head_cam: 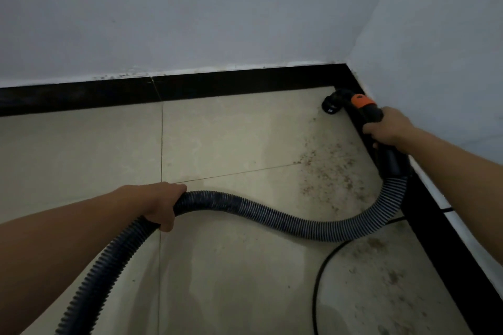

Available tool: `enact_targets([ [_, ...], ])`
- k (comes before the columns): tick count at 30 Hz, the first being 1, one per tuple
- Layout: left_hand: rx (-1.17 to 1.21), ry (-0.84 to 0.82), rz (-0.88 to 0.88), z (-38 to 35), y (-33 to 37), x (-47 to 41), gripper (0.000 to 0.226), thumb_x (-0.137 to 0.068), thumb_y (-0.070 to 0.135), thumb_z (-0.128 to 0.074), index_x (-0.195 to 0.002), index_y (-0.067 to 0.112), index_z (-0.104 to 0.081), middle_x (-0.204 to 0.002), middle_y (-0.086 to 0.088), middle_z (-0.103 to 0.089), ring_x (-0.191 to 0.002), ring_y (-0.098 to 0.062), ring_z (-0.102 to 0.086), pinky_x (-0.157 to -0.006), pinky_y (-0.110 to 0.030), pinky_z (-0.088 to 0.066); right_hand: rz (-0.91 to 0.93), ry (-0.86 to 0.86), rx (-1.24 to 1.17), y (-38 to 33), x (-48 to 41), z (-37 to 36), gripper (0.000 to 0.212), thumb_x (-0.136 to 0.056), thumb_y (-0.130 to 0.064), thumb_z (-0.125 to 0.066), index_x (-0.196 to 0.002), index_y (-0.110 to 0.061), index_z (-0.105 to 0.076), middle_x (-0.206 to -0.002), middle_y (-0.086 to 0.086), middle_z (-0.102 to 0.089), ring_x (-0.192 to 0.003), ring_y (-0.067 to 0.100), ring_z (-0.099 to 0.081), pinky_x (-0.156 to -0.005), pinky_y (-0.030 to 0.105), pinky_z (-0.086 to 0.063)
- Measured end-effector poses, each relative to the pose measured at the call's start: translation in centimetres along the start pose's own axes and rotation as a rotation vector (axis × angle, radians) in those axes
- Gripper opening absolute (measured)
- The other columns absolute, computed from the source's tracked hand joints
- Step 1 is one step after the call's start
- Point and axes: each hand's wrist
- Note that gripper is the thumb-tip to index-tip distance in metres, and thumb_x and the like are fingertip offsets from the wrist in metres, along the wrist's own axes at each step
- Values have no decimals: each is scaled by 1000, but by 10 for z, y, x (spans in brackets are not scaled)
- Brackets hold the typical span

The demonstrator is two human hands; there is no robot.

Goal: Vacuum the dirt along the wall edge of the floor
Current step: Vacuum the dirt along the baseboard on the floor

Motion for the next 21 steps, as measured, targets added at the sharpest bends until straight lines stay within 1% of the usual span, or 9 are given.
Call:
enact_targets([
  [2,-17,8,-2,0,-2,3,59,-70,19,-74,-120,19,-42,-103,-1,-52,-93,-18,-55,-76,-28,-50,65,-8,16,-2,13,-7,32,-85,-19,-66,-113,-12,-53,-96,20,-65,-71,34,-66,-69,42,-57],
  [4,-22,6,-5,1,-4,6,59,-70,17,-73,-120,20,-42,-105,-1,-54,-94,-18,-56,-77,-29,-51,91,-24,41,-4,20,-11,29,-87,-18,-65,-113,-13,-51,-93,17,-63,-64,28,-62,-63,34,-49],
  [6,-20,4,-14,1,-3,9,58,-71,16,-73,-120,20,-43,-104,-1,-54,-93,-18,-56,-75,-28,-50,55,-6,87,-2,23,-10,33,-89,-22,-64,-117,-12,-49,-98,18,-63,-69,29,-61,-67,35,-48],
  [8,-8,21,-32,2,0,12,56,-70,16,-73,-118,20,-44,-101,1,-53,-91,-17,-56,-72,-27,-48,-11,33,132,7,25,-5,43,-88,-27,-64,-123,-9,-48,-104,21,-64,-81,34,-64,-76,38,-52],
  [9,1,31,-43,3,1,13,54,-70,16,-73,-116,21,-45,-99,2,-53,-90,-16,-55,-71,-26,-47,-39,44,137,12,25,-2,45,-87,-29,-64,-124,-9,-48,-104,21,-65,-84,35,-66,-79,40,-54],
  [11,20,45,-63,7,4,14,52,-69,15,-73,-113,21,-46,-97,3,-53,-89,-16,-55,-69,-26,-45,-62,39,137,18,27,1,45,-86,-29,-64,-124,-10,-48,-102,21,-66,-83,37,-68,-81,43,-56],
  [14,24,55,-67,11,4,15,50,-68,15,-73,-109,22,-45,-98,3,-53,-91,-17,-56,-70,-28,-46,-75,30,117,19,31,0,47,-86,-30,-64,-125,-11,-46,-104,20,-65,-85,37,-68,-82,46,-57],
  [18,-27,65,-36,13,-3,19,51,-69,15,-73,-111,22,-45,-100,1,-53,-90,-17,-55,-70,-27,-44,-91,34,31,21,41,-6,46,-84,-27,-68,-122,-10,-48,-103,20,-64,-82,36,-68,-78,46,-58],
  [21,-106,46,10,11,-12,25,53,-70,13,-73,-114,21,-46,-102,2,-53,-91,-16,-54,-71,-26,-43,-6,-5,-48,15,56,-14,33,-86,-18,-66,-114,-9,-50,-88,17,-61,-64,31,-61,-66,41,-55],
])
Point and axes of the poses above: each hand's wrist, its own x-axis away from the middle knuckle, its own z-axis out of the back of the hand, y = z × x
